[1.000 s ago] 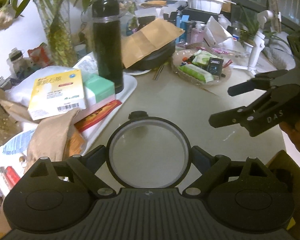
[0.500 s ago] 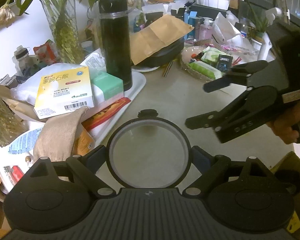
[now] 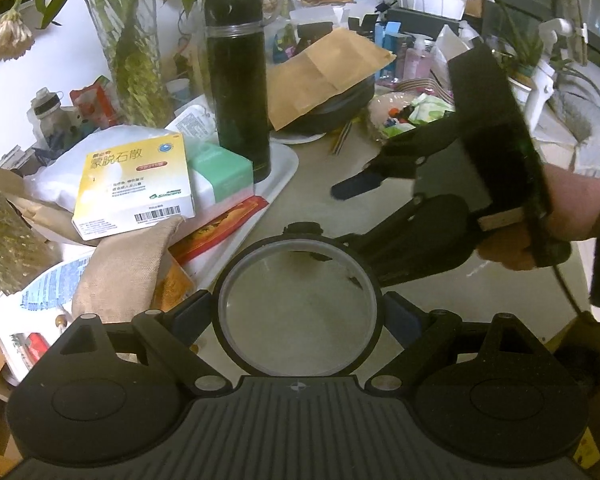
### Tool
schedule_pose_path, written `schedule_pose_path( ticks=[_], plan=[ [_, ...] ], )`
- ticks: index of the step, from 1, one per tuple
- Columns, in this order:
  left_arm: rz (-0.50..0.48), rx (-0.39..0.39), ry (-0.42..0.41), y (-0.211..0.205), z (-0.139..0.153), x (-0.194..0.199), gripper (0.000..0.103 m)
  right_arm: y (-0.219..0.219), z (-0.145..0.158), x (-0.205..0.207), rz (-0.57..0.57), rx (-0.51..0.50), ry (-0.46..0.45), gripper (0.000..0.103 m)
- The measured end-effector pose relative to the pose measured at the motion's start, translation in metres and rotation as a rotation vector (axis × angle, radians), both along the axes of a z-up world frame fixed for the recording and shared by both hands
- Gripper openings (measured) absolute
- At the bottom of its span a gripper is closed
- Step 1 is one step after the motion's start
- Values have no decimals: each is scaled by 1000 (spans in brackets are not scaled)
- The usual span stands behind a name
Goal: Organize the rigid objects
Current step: 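Lift the ring with the left gripper while the right grasps the small black cap, then carry the ring and the black cap to the box with both grippers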
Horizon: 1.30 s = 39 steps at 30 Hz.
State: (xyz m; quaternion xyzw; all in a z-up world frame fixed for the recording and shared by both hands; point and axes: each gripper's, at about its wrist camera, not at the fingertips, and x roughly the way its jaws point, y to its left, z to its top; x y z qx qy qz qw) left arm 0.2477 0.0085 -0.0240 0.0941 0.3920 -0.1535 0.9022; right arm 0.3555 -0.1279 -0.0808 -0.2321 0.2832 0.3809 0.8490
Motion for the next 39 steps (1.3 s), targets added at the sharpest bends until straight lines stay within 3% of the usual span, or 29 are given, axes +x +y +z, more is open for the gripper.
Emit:
schedule_pose_path(
  ticks=[10, 14, 16, 23, 29, 34, 39],
  plan=[
    [-24, 1, 7, -5, -1, 1, 92, 22, -16, 10, -2, -72, -23, 50],
    [-27, 4, 14, -5, -3, 2, 92, 28, -21, 12, -11, -97, -20, 26],
    [-25, 1, 18, -5, -4, 2, 92, 27, -19, 10, -14, -108, -34, 24],
    [-35, -13, 15, -6, -5, 2, 92, 3, 14, 2, -89, -33, -2, 24],
    [-22, -17, -26, -9, -7, -2, 92, -46, 54, -34, -246, 106, 13, 24],
    [5, -38, -69, -8, 1, -15, 92, -105, 65, -83, -411, 277, 156, 24],
    [36, -87, -92, -12, 32, -40, 92, -128, 84, -141, -440, 228, 154, 24]
  ],
)
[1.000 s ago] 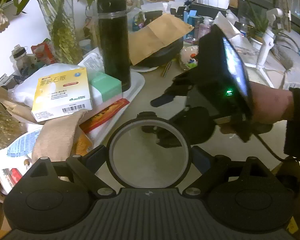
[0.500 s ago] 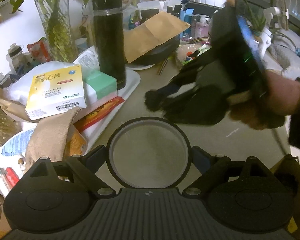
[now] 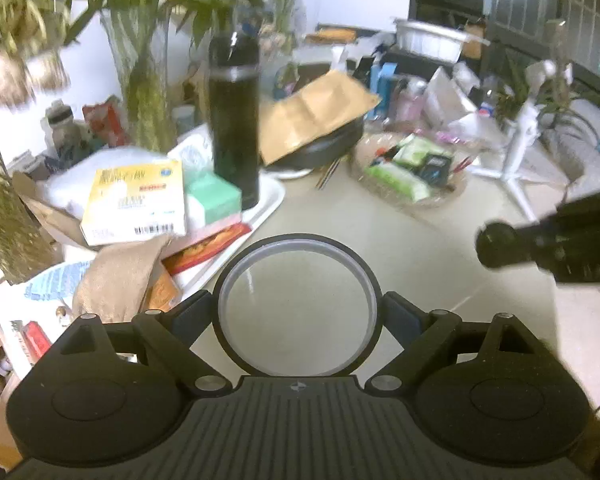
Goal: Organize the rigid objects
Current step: 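Carry the ring and the black cap to the box with both grippers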
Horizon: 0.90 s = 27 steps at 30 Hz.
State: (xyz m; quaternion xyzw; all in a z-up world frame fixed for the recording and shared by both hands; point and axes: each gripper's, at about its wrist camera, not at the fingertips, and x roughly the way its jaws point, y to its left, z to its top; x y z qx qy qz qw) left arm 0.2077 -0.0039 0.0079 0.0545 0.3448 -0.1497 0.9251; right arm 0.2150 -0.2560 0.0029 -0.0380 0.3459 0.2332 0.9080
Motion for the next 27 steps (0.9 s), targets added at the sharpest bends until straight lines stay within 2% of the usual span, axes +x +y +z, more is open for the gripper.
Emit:
schedule_pose_path(
  ticks=[5, 9, 15, 21, 27],
  plan=[
    [-14, -63, -3, -10, 34, -20, 92, -12, 16, -50, 2, -11, -19, 24],
    [-14, -103, -8, -13, 55, -36, 92, -26, 22, -85, -21, 29, -32, 24],
    [28, -101, -21, -5, 73, -55, 92, -36, 22, -115, -41, 95, -49, 24],
    [49, -52, -43, 2, 80, -75, 92, -40, 19, -133, -42, 152, -60, 24],
    [57, -48, -75, 13, 89, -94, 92, -38, 16, -141, -37, 154, -53, 24]
  ],
)
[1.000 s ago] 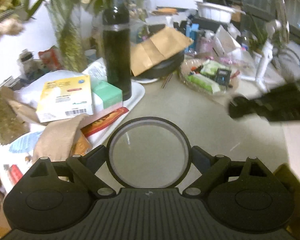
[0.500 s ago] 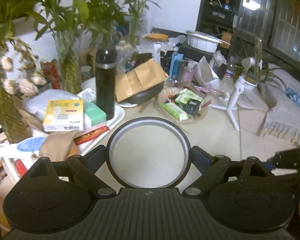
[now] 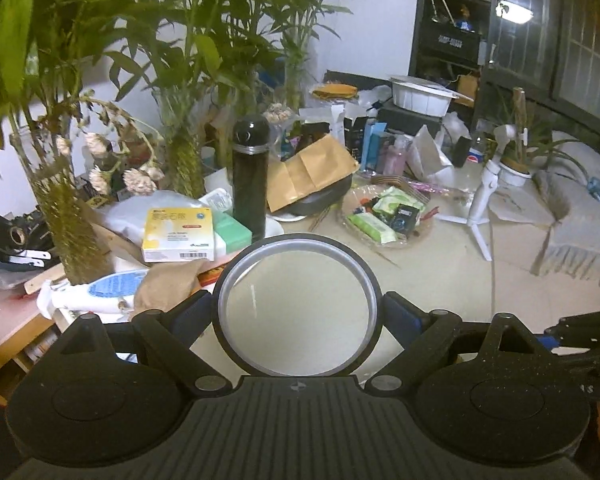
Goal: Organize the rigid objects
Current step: 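Carry the ring and the black cap to the box with both grippers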
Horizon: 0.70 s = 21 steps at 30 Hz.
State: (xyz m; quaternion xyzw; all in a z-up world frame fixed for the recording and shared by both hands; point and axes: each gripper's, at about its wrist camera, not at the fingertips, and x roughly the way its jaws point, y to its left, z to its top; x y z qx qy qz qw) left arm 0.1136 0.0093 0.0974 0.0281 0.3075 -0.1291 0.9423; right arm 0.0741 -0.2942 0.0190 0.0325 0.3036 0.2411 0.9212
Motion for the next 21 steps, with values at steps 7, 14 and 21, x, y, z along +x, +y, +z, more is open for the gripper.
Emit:
schedule_pose_path(
  ticks=[7, 14, 21],
  plan=[
    [-37, 27, -13, 0, -5, -12, 92, -1, 0, -6, 4, 2, 8, 24],
    [-103, 61, -24, -11, -19, -21, 92, -8, -1, -9, -14, 13, 33, 24],
    [-153, 106, -17, -22, -40, -32, 92, -4, 2, -10, 8, 8, 33, 24]
  ],
)
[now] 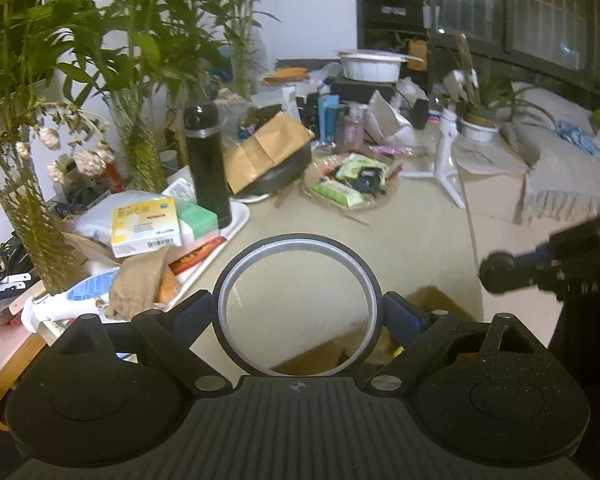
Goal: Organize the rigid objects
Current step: 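Carry the ring and the black cap to the box with both grippers, then lower the ring into the box with the left gripper while the right drops the cap in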
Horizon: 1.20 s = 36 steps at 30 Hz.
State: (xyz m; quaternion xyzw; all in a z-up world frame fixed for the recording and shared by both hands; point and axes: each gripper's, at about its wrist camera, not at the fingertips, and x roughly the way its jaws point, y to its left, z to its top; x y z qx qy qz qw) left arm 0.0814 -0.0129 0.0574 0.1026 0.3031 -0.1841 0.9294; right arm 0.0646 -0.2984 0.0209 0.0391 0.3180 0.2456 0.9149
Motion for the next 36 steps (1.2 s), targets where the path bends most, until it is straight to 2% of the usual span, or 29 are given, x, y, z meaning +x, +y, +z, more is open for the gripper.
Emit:
schedule_pose_path(
  ticks=[5, 14, 20, 23, 27, 36],
  plan=[
    [-31, 45, 18, -7, -17, -5, 92, 3, -5, 2, 1, -3, 9, 24],
    [-85, 62, 101, -19, -44, 3, 92, 0, -14, 4, 15, -7, 25, 24],
    [-140, 91, 97, -31, -57, 6, 92, -3, -16, 6, 9, 7, 33, 24],
    [-161, 64, 137, -34, -64, 12, 92, -3, -16, 7, 12, 12, 32, 24],
    [-161, 23, 146, -33, -66, 12, 93, -1, -17, 8, 20, 4, 34, 24],
    [-110, 35, 134, -29, -62, 12, 93, 4, -17, 11, 31, 2, 36, 24]
  ],
)
